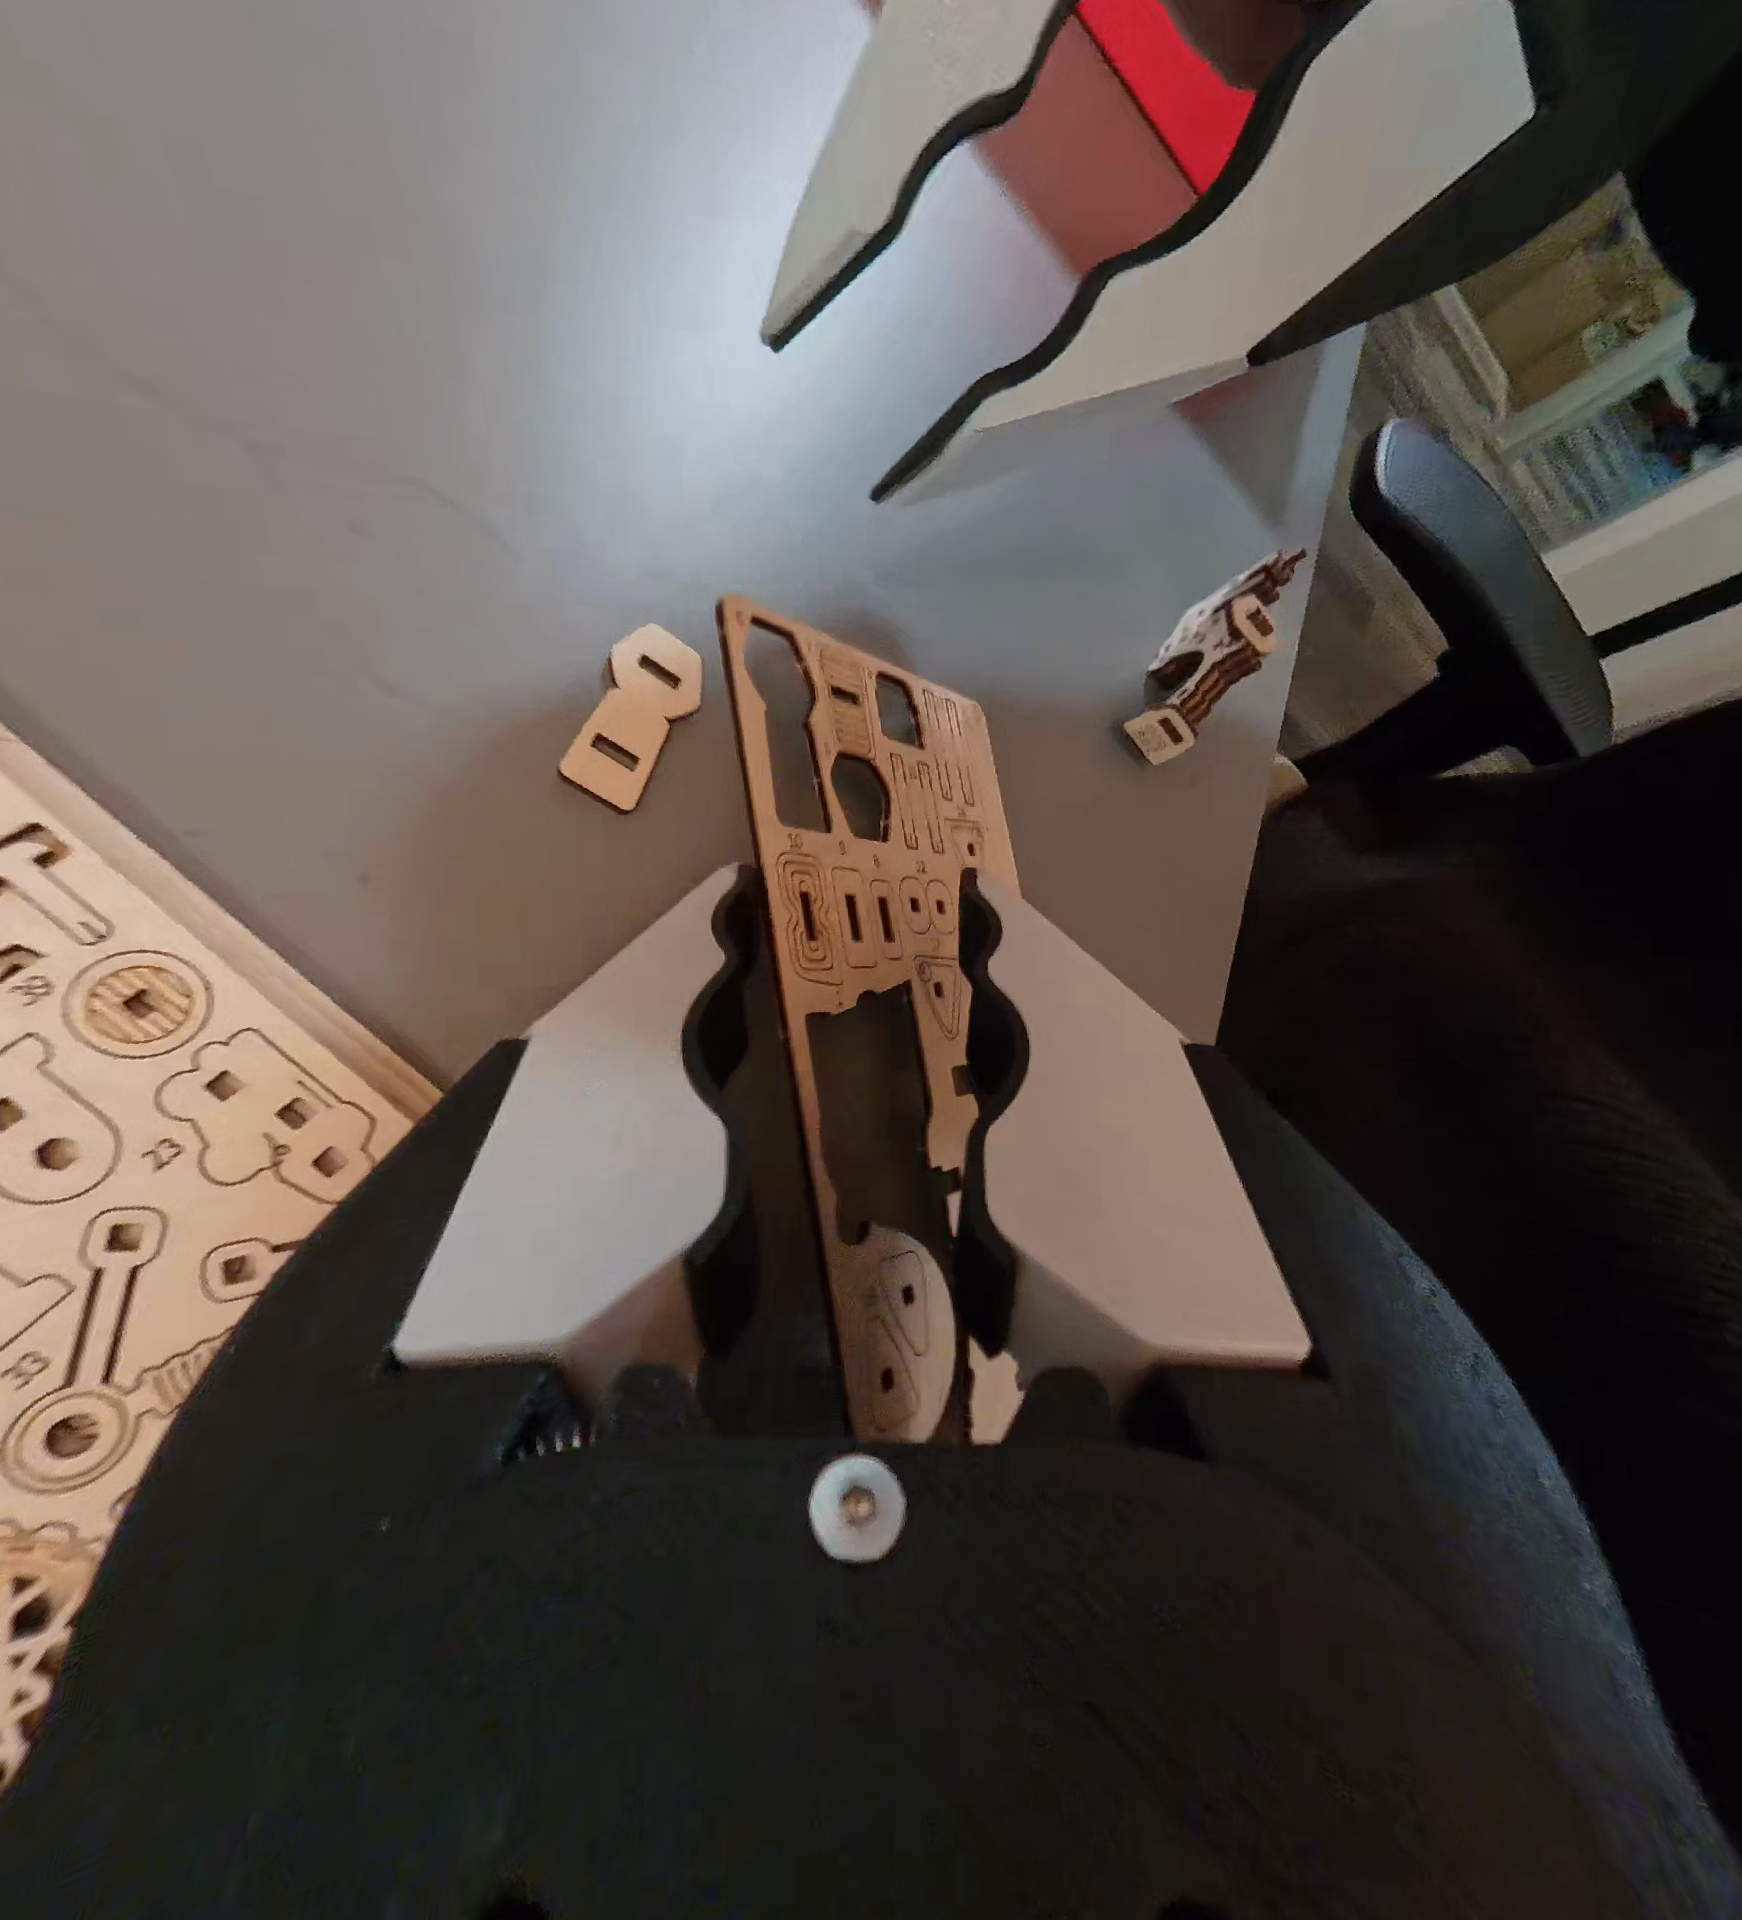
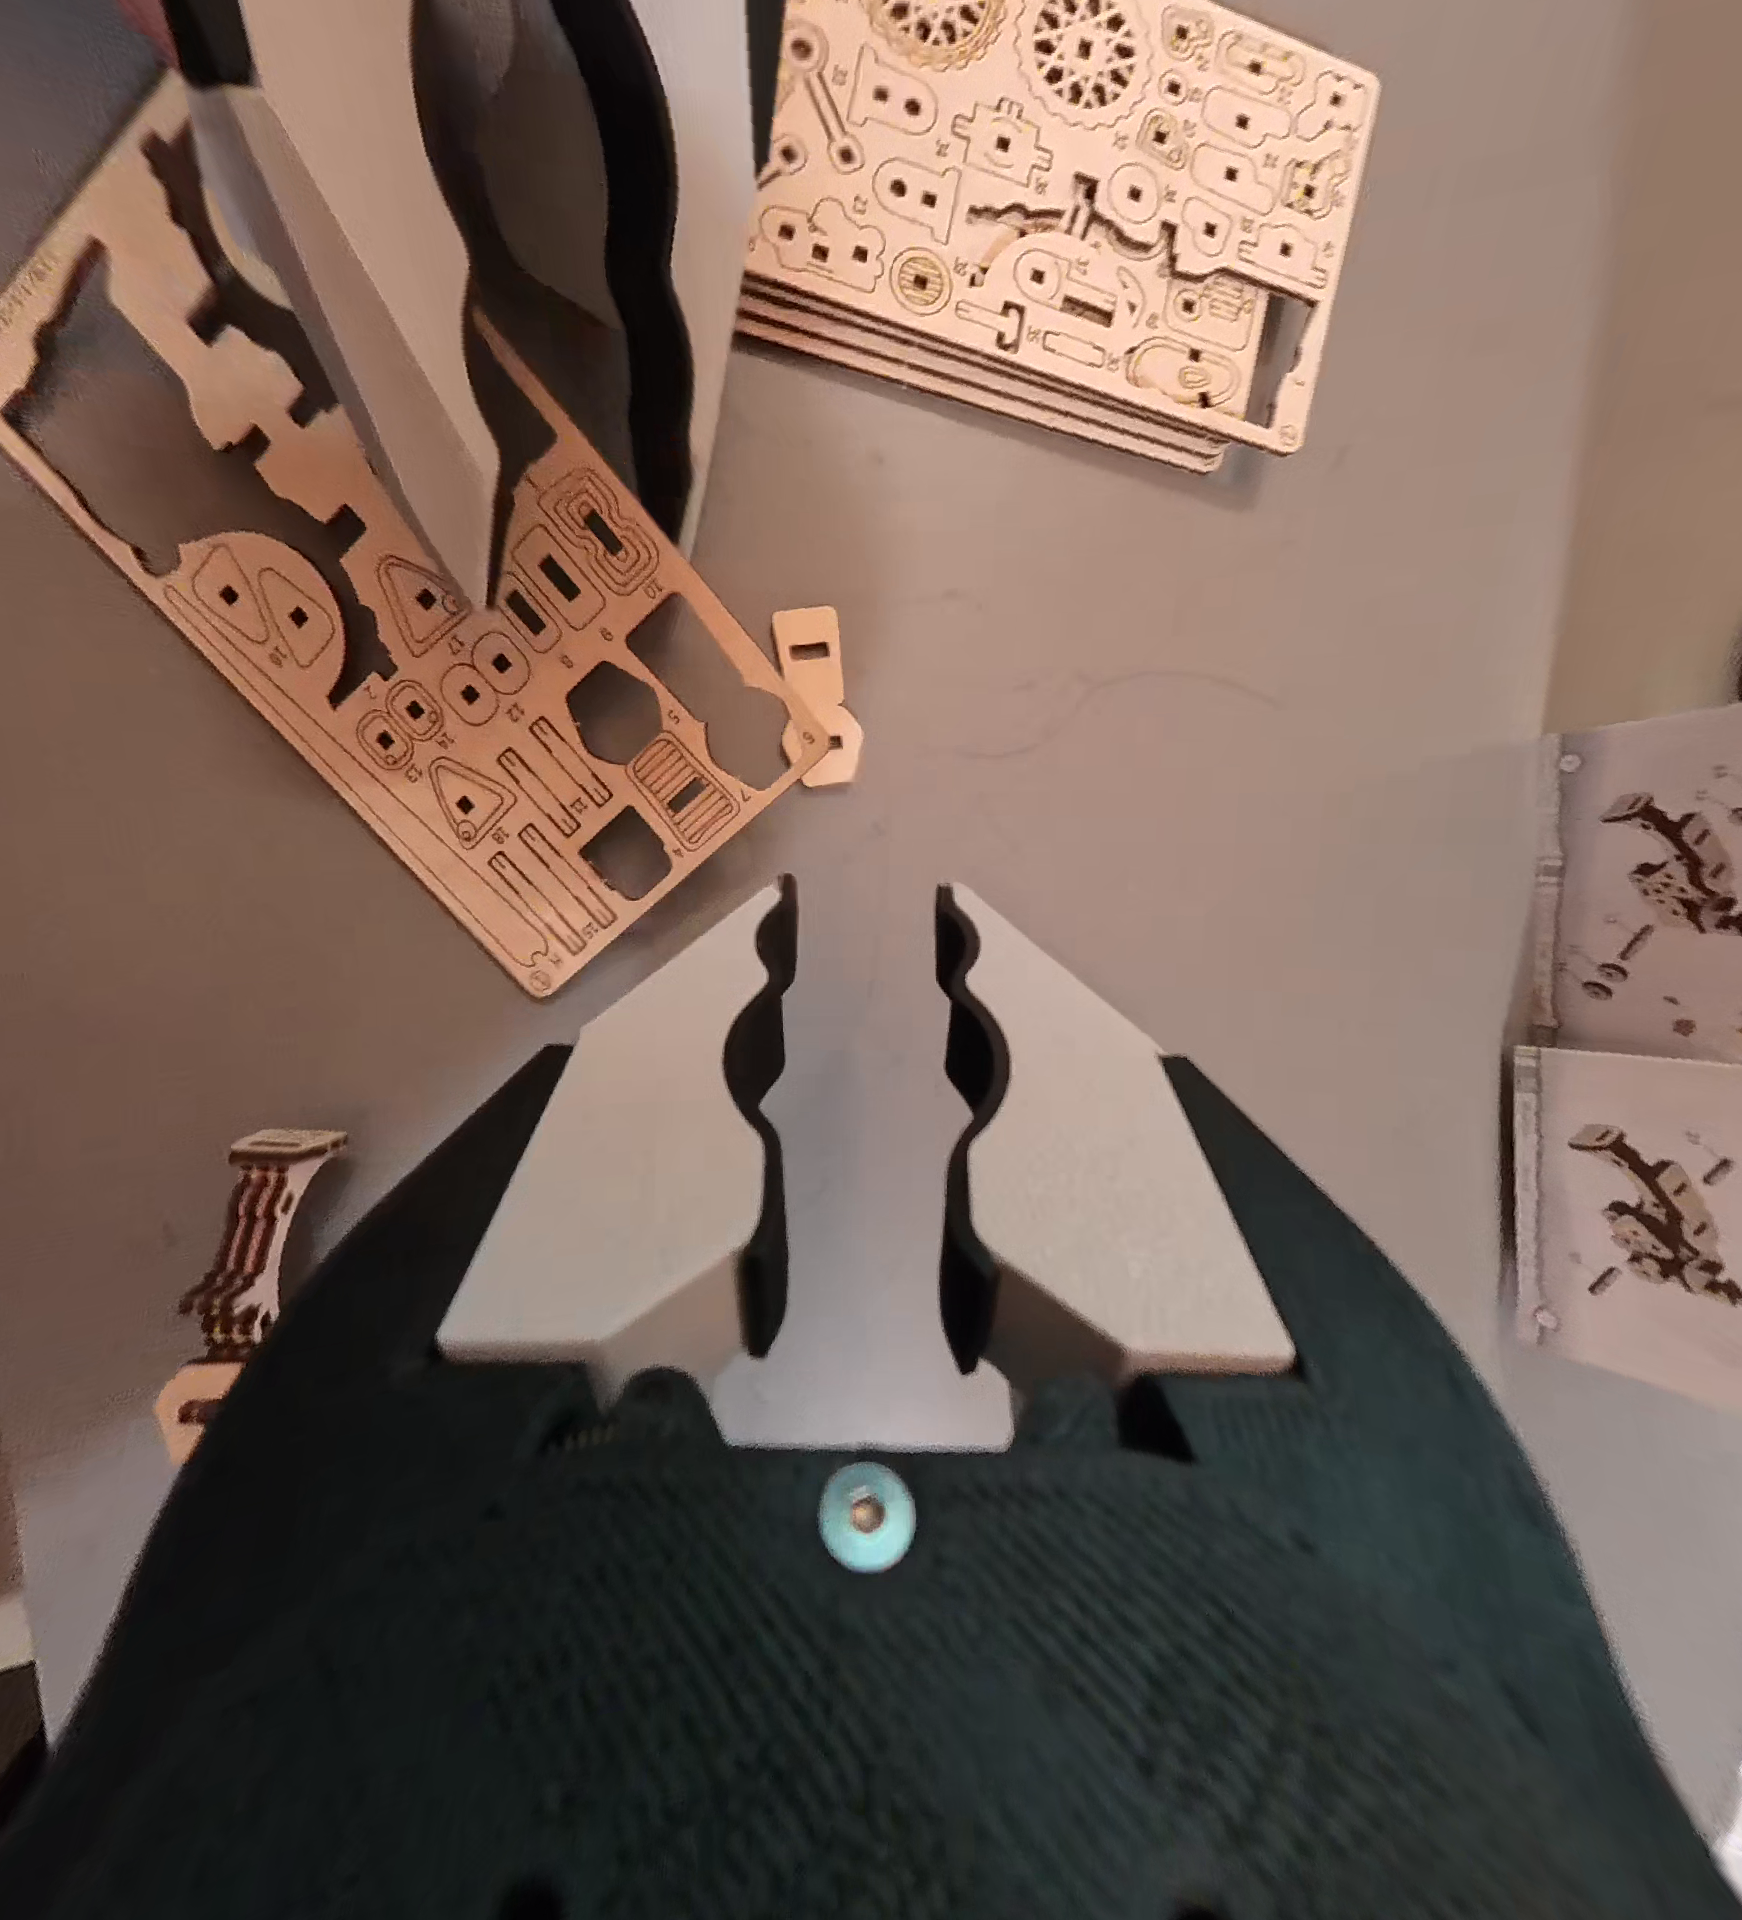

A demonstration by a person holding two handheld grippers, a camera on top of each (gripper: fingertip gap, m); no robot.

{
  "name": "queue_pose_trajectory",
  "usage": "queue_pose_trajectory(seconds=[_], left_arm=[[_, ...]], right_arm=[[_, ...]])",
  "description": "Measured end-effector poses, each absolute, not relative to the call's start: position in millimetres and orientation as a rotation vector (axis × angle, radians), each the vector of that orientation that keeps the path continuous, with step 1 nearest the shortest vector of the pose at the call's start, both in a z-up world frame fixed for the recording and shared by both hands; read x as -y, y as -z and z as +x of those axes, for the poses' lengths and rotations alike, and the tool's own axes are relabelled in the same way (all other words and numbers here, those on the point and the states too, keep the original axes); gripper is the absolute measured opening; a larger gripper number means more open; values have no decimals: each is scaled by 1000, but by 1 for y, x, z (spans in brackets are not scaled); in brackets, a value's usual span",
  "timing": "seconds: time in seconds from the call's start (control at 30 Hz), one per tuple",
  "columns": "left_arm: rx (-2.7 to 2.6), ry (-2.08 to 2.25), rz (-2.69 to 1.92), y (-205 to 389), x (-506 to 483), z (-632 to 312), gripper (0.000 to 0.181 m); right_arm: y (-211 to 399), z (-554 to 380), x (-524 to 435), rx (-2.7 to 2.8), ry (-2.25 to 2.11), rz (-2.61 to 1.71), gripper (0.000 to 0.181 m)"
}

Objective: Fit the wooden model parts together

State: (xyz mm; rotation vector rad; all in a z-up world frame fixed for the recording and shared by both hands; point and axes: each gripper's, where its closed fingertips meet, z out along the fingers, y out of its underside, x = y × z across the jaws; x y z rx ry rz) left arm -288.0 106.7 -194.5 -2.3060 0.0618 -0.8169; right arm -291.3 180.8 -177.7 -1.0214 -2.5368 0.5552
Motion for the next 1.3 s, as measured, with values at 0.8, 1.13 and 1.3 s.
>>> queue_pose_trajectory(seconds=[0.8, 1.13, 1.3], left_arm=[[-318, -70, -2434, 221, -152, -318, 18], [-313, 30, -2389, 208, -151, -314, 0], [-336, -29, -2375, 203, -160, -320, 33]], right_arm=[[135, -237, -228, 2079, -833, -1233, 24], [123, -206, -222, 1910, -901, -1287, 23], [129, -188, -215, 1867, -907, -1314, 22]])
